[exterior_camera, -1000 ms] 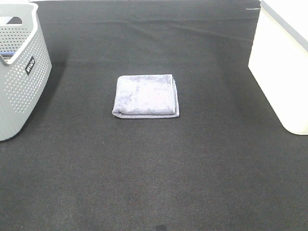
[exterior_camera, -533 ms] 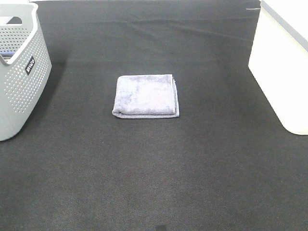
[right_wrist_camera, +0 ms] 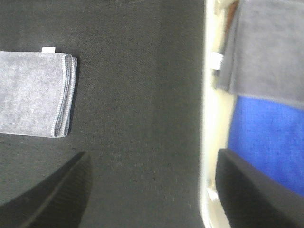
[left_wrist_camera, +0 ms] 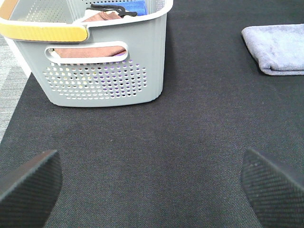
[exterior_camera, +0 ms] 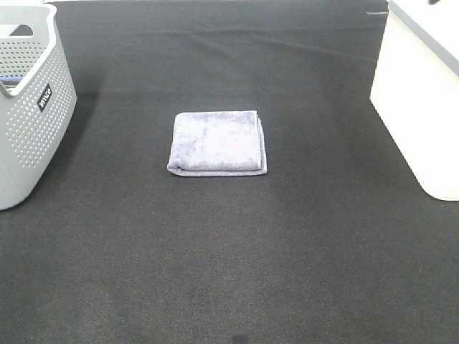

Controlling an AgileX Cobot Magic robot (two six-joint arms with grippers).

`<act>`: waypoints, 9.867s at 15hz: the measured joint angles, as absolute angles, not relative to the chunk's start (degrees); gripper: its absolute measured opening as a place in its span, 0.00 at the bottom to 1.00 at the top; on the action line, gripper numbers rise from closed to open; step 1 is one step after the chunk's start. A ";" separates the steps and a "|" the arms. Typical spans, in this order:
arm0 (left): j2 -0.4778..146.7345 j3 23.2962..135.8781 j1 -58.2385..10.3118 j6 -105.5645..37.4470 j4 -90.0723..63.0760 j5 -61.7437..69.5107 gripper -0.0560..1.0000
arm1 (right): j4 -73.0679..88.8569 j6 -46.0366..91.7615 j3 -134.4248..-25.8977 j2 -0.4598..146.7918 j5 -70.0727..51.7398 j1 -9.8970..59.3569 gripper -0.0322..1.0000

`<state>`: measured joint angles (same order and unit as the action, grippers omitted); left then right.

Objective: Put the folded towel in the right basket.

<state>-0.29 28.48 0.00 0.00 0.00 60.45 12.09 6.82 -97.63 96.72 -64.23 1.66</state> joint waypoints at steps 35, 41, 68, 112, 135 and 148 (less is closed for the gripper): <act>-0.29 28.48 0.00 0.00 0.00 60.45 0.97 | 30.42 8.37 -134.76 151.43 -69.73 15.24 0.74; -0.29 28.48 0.00 0.00 0.00 60.45 0.97 | 33.92 10.71 -135.22 153.84 -69.73 15.24 0.74; -0.29 28.48 0.00 0.00 0.00 60.45 0.97 | 21.77 15.76 -135.28 127.71 -69.96 15.18 0.08; -0.29 28.48 0.00 0.00 0.00 60.45 0.97 | 6.65 4.64 -101.76 96.66 -69.84 0.06 0.65; -0.29 28.48 0.00 0.00 0.00 60.45 0.97 | 3.61 4.41 -29.05 0.17 -61.19 0.06 0.65; -0.29 28.48 0.00 0.00 0.00 60.45 0.97 | 3.61 4.41 -28.88 -0.40 -61.19 0.06 0.65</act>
